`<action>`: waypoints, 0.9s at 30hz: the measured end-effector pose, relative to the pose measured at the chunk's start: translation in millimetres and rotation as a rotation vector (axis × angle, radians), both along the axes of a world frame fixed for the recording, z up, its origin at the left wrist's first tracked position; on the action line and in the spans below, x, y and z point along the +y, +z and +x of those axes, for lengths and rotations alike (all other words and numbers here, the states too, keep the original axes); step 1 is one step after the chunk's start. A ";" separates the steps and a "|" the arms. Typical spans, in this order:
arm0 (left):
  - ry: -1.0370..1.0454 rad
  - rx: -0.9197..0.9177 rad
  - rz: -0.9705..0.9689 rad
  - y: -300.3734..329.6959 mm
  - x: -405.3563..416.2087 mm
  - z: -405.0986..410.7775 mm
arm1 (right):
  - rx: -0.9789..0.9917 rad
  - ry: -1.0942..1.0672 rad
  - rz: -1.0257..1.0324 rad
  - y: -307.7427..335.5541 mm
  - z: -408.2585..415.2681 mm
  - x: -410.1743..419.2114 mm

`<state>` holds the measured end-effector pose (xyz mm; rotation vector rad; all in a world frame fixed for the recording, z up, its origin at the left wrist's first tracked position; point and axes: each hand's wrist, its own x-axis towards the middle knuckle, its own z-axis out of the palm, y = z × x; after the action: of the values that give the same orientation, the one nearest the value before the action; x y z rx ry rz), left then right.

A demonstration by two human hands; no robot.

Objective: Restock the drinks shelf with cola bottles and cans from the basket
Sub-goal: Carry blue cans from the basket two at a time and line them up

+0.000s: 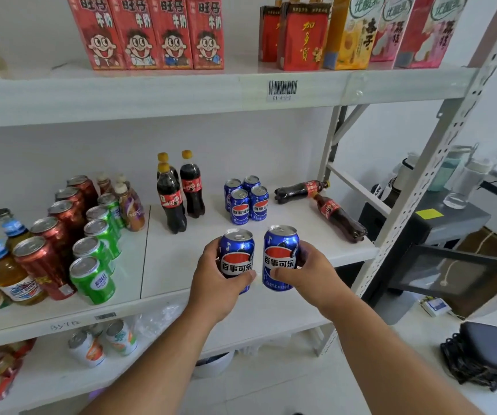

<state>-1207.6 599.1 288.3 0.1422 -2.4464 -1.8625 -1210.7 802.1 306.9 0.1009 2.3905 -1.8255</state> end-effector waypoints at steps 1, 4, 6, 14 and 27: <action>0.006 0.005 0.003 -2.8 3.1 -8.1 | 0.005 0.010 -0.005 -2.7 -9.6 4.2; 0.026 0.013 -0.006 -11.0 13.1 -33.1 | 0.000 0.030 -0.007 -11.0 -40.8 16.8; 0.044 -0.008 -0.010 -15.5 21.0 -50.4 | -0.008 0.048 -0.003 -19.2 -63.0 27.0; 0.137 -0.066 0.002 -38.7 53.4 -112.1 | -0.045 0.138 0.036 -53.4 -146.9 65.4; 0.224 -0.123 -0.027 -98.3 73.8 -175.9 | -0.098 0.240 0.194 -98.5 -224.5 72.5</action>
<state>-1383.5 673.0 190.0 0.5212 -2.4132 -1.7732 -1435.1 874.6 208.4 -0.0732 2.3868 -1.4507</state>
